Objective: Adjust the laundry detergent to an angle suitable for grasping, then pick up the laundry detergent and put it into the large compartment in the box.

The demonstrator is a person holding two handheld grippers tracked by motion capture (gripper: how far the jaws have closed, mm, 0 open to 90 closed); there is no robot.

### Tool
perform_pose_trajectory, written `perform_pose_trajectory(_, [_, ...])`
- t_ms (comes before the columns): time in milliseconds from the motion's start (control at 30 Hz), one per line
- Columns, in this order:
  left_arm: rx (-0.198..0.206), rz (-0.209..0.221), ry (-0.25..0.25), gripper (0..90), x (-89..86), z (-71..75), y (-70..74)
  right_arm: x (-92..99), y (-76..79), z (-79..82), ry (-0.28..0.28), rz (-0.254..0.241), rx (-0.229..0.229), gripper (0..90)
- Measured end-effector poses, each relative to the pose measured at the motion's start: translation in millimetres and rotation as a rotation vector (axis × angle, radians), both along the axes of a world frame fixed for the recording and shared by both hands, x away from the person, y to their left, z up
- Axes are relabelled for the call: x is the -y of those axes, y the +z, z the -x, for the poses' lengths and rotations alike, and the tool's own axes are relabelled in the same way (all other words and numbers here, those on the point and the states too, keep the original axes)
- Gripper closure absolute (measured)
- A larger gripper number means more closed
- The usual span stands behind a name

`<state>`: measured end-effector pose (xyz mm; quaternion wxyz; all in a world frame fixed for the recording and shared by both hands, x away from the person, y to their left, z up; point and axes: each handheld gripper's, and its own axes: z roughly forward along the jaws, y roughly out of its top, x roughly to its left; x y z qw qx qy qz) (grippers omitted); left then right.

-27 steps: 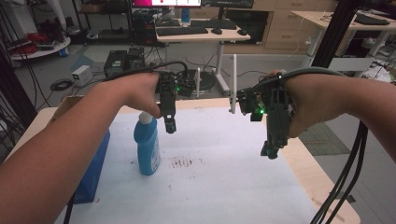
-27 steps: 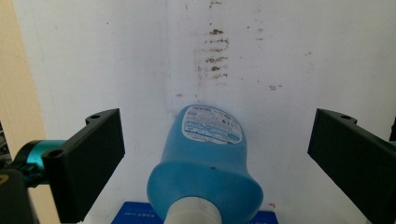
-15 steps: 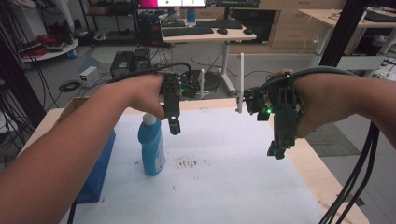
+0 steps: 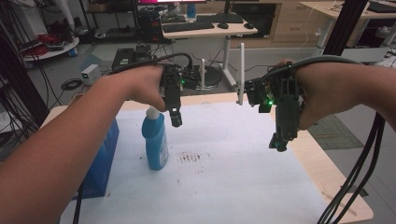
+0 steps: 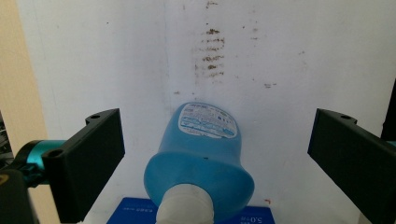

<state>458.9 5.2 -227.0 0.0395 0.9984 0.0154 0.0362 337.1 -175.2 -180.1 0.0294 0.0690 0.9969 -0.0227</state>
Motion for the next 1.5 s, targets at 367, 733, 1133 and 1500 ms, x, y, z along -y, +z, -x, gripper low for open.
perform_pose_trajectory(367, [0.015,-0.015,-0.001,3.7,7.0,11.1,0.9,4.4,2.1,7.5,-0.008,-0.007,0.015,1.2])
perform_pose_trajectory(733, [0.024,-0.027,0.02,3.7,8.1,16.1,-3.5,4.7,-7.3,0.5,0.012,-0.006,-0.006,1.2])
perform_pose_trajectory(1133, [0.055,0.01,0.132,3.7,-11.7,26.2,17.3,-1.0,0.1,-2.8,0.036,0.0,0.0,1.2])
perform_pose_trajectory(1500, [0.01,0.047,0.255,3.7,-33.6,37.9,38.7,-3.0,0.2,-4.4,0.056,-0.004,0.006,1.2])
